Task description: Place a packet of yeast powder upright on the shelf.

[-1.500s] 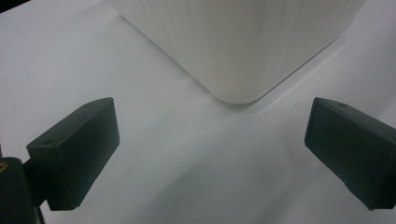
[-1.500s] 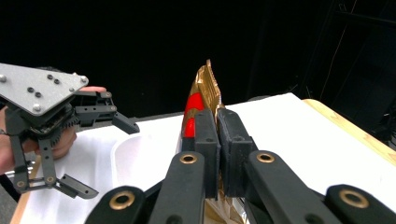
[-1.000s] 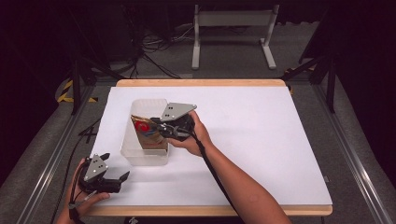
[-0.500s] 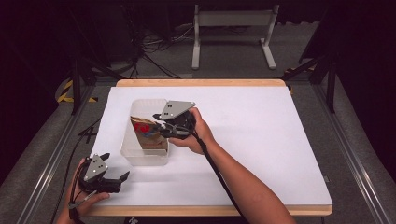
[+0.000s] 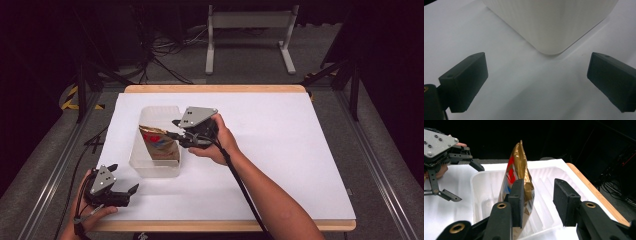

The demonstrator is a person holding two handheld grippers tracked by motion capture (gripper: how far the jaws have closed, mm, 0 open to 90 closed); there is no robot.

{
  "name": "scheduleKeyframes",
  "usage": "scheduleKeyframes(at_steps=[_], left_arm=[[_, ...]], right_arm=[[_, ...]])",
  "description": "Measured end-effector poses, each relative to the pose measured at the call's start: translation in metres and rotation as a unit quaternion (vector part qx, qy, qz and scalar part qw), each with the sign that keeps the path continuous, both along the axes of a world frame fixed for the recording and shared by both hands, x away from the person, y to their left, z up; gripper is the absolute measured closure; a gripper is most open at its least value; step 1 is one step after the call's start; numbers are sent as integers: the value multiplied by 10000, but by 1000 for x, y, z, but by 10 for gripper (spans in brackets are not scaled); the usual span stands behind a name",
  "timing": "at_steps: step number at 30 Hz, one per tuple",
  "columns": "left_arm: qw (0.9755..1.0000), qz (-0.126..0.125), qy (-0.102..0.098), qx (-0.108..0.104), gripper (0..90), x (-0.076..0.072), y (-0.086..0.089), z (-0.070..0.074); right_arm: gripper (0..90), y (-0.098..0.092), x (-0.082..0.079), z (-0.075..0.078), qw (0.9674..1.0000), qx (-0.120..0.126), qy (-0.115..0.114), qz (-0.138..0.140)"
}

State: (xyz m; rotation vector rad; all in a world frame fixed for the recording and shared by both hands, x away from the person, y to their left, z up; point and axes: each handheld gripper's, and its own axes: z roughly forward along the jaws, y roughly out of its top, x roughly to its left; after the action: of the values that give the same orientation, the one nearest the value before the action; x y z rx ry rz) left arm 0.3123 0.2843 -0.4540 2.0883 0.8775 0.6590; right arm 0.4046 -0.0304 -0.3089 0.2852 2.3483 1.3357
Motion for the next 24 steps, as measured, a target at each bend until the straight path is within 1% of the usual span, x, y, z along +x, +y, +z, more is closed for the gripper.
scheduleKeyframes(at_steps=[1, 5, 7, 11, 12, 15, 16, 19, 21, 24], left_arm=[[10000, 7, 13, 1, 41, 0, 0, 0], [10000, -15, 13, 27, 41, 0, 0, 0], [10000, -16, 14, 28, 41, 0, 0, 0], [10000, -15, 14, 40, 41, 1, 0, 0], [10000, -10, 2, 36, 41, 0, -1, 0], [10000, -21, 7, 42, 41, 0, -1, 0], [10000, -20, 8, 48, 41, 0, -1, 0], [10000, -24, 17, 52, 41, 0, -1, 0], [10000, -8, 20, 45, 41, 0, -1, 0], [10000, -17, 19, 56, 41, 1, -1, 0]], right_arm=[[606, -5, -1, 2, 10000, -33, -48, -55], [598, -9, -1, 4, 9998, -98, -109, -126], [586, -14, -1, 5, 9995, -180, -148, -207], [578, -19, -1, 6, 9992, -255, -164, -248], [574, -22, -1, 6, 9991, -289, -145, -286], [568, -25, -1, 6, 9991, -291, -100, -292], [565, -30, 1, 6, 9987, -335, -104, -373], [548, -35, 1, 5, 9982, -376, -112, -443], [544, -41, 1, 5, 9972, -491, -159, -532], [531, -45, 2, 5, 9969, -530, -137, -556]])
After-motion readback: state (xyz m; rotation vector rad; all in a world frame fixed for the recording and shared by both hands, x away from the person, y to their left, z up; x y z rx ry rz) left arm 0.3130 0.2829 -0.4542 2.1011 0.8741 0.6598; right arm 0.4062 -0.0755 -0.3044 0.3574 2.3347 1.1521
